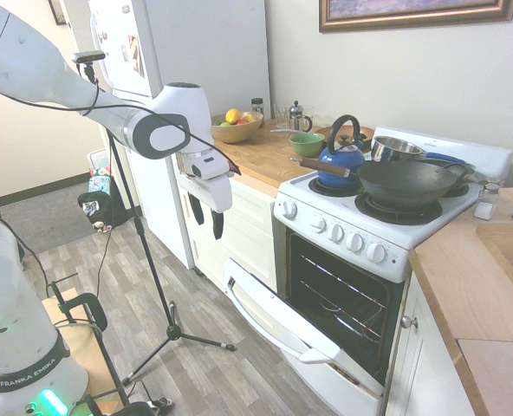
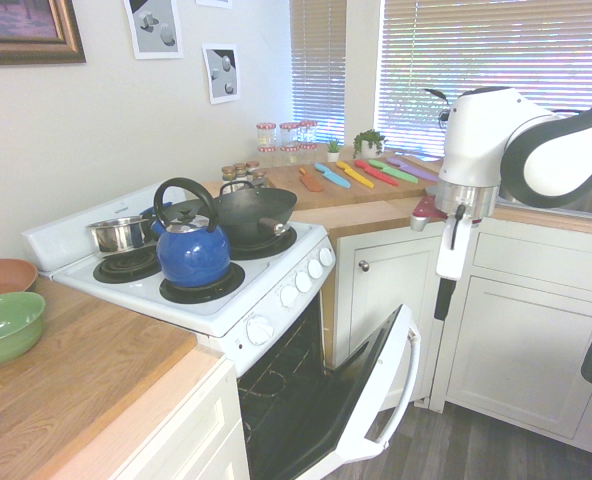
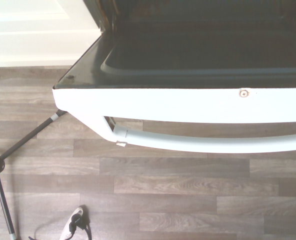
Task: Close the oven
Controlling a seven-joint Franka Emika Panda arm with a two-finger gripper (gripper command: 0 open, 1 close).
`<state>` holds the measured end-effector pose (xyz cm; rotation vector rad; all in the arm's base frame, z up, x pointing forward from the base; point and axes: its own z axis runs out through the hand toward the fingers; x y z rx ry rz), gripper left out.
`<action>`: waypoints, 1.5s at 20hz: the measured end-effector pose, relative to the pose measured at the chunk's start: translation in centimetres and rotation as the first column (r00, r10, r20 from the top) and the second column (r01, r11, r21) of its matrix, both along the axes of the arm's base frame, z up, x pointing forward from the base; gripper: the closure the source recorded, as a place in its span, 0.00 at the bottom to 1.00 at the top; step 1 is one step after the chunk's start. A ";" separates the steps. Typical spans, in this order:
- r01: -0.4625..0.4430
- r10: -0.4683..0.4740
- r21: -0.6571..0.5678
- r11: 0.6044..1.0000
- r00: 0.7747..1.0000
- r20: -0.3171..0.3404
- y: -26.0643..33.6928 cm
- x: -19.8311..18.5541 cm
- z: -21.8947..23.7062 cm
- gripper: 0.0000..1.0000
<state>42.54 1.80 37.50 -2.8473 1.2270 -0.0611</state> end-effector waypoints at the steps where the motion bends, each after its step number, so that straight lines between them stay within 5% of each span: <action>1: 0.000 0.000 0.000 1.000 1.000 -0.001 0.0 0.0 0.0 0.00; 6: 0.012 -0.012 0.001 1.000 0.999 -0.043 0.0 0.4 -2.6 0.00; 18: 0.014 -0.011 0.036 0.999 0.996 -0.092 -1.4 3.3 -18.5 0.00; 30: 0.030 -0.028 0.018 0.999 0.995 -0.100 -3.8 7.1 -25.3 0.00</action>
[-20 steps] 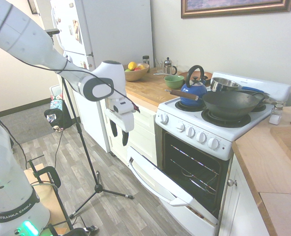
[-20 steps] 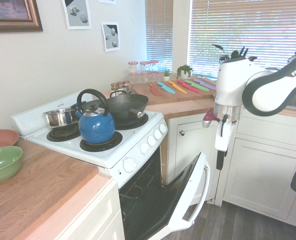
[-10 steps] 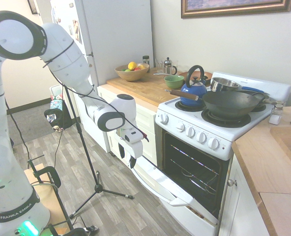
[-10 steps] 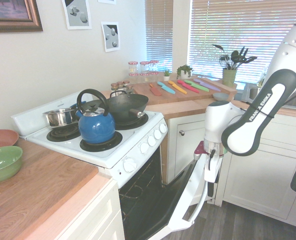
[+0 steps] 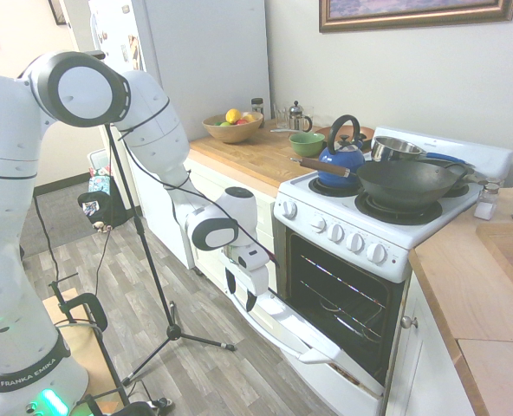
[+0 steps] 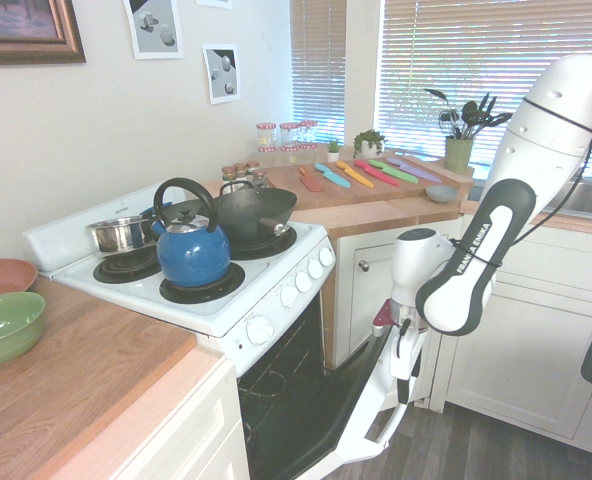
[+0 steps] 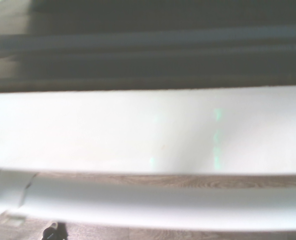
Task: Close the oven
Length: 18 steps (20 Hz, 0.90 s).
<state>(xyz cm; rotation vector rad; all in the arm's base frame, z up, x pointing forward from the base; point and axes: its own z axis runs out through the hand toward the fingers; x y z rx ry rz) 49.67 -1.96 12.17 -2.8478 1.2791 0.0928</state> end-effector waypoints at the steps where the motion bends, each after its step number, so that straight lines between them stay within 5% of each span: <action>1: 0.002 -0.002 0.000 1.000 1.000 -0.003 -0.1 0.2 -0.5 0.00; 18: -0.098 0.100 -0.036 0.995 0.993 0.056 3.1 4.1 -1.7 0.00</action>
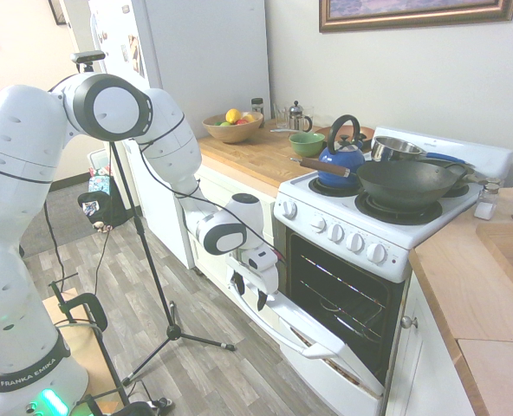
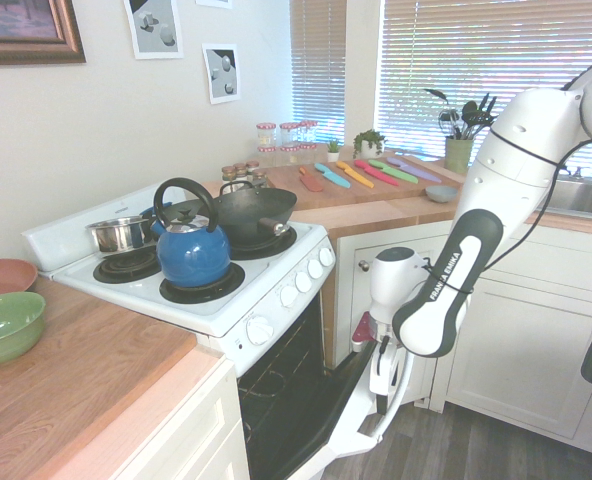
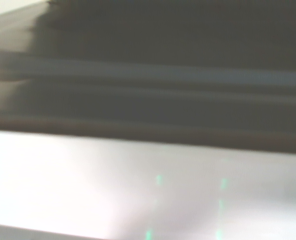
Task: Close the oven
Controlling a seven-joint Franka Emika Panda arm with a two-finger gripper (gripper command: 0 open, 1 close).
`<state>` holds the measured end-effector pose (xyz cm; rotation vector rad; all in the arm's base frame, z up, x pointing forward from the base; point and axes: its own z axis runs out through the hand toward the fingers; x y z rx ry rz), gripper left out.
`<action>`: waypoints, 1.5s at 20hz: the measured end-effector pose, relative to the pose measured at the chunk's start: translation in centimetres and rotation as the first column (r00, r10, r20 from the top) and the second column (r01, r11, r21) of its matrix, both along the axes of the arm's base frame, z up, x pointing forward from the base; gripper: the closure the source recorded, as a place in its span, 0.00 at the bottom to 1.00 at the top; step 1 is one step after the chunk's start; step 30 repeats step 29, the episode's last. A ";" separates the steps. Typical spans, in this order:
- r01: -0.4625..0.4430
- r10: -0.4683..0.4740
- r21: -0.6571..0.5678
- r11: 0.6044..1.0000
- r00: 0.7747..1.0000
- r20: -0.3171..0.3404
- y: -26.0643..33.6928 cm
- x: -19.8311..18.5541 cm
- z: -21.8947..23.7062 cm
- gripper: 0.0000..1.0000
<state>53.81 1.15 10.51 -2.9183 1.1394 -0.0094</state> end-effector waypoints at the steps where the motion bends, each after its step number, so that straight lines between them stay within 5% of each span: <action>1: 0.001 -0.001 -0.003 1.000 1.000 0.004 0.6 0.5 0.4 0.00; 20: 0.019 -0.014 -0.059 0.998 0.997 0.072 4.5 14.9 5.7 0.00; 30: -0.024 0.024 0.005 1.000 0.998 0.054 1.7 10.7 14.0 0.00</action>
